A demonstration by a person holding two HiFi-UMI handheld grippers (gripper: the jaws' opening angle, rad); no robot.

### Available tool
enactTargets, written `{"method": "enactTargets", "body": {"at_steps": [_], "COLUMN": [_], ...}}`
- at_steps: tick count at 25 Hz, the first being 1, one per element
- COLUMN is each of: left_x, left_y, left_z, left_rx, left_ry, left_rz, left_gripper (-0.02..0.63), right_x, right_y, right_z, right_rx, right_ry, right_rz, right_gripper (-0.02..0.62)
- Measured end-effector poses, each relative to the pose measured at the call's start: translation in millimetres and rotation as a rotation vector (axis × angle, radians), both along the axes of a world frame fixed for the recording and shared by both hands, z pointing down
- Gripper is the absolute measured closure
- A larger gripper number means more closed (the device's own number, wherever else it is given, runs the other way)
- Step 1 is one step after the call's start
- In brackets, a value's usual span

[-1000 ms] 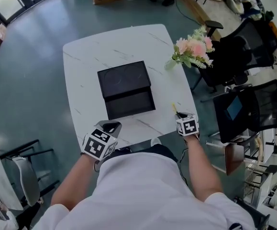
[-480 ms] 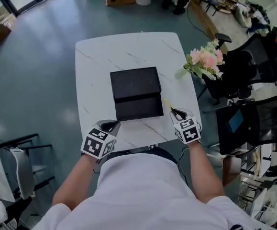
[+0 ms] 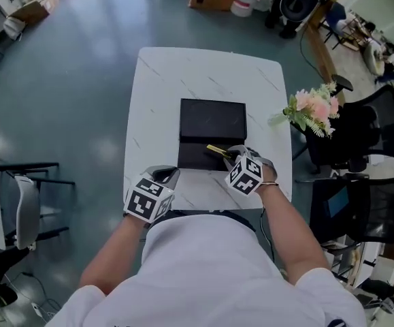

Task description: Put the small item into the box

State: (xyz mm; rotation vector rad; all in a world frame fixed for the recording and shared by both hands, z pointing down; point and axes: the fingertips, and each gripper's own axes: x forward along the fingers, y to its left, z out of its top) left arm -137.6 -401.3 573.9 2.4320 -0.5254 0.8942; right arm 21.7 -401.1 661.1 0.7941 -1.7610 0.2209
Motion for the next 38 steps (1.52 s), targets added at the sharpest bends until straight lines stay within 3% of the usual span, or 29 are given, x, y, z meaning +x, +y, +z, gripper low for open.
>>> {"method": "enactTargets", "body": {"at_steps": [7,12,19,24,26,32,38], "left_x": [-25.8,-43.8,-59.9,-46.4,-39.8,-17.3,5.2], "left_y": [-0.4,10.0,2.7,3.5,6.5,18.5,29.2], "left_z": [-3.9,-1.7,2.3,-1.1,0.1,4.2,-17.4], "left_rx": [0.011,0.0,-0.008,0.007,0.01,0.012,0.053], "left_ry": [-0.004,-0.005,-0.018,-0.019,-0.021,-0.017,0.017], "left_rz": [-0.118,-0.15,-0.114,0.004,0.057,0.171,0.187], "left_gripper": [0.589,0.589,0.589,0.589,0.589,0.589,0.589], "right_x": [-20.5,-23.6,-27.9,-27.6,-34.0,-31.3,-14.9], "right_y": [-15.9,-22.2,-26.6,-26.0,-24.3,-6.9,41.3], "right_z": [42.8,60.2,56.6,33.7,13.4,-60.6,-104.3], "right_rx": [-0.099,-0.129,-0.119,-0.044,0.015,0.219,0.263], "right_ry": [0.07,0.121,0.126,0.091,0.008,-0.378,-0.637], "right_rz": [-0.151,-0.194,-0.13,-0.025,0.046,0.403,0.604], "right_gripper": [0.517,0.515,0.491,0.491,0.492,0.514,0.532]}}
